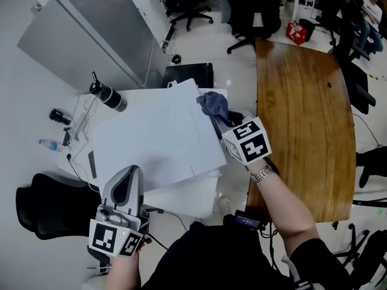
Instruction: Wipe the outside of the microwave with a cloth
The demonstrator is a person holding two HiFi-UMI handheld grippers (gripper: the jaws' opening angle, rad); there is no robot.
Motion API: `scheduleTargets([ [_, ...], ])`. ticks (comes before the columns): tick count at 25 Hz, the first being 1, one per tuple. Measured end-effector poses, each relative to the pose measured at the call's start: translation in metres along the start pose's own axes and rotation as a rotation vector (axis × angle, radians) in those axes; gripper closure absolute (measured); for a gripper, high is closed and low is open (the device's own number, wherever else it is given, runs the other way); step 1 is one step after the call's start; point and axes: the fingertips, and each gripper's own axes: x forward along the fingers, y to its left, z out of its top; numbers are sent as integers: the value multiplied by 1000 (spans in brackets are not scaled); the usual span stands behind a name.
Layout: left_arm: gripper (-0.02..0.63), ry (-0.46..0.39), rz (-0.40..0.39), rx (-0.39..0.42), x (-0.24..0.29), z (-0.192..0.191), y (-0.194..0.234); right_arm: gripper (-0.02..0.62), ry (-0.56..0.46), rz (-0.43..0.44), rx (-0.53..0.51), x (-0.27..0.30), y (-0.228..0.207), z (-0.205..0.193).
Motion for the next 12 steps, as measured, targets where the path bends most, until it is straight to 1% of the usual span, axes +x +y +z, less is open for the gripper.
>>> scheduleTargets([
  [12,601,38,22,10,1,-10,-1,520,50,36,105,33,-14,-58],
])
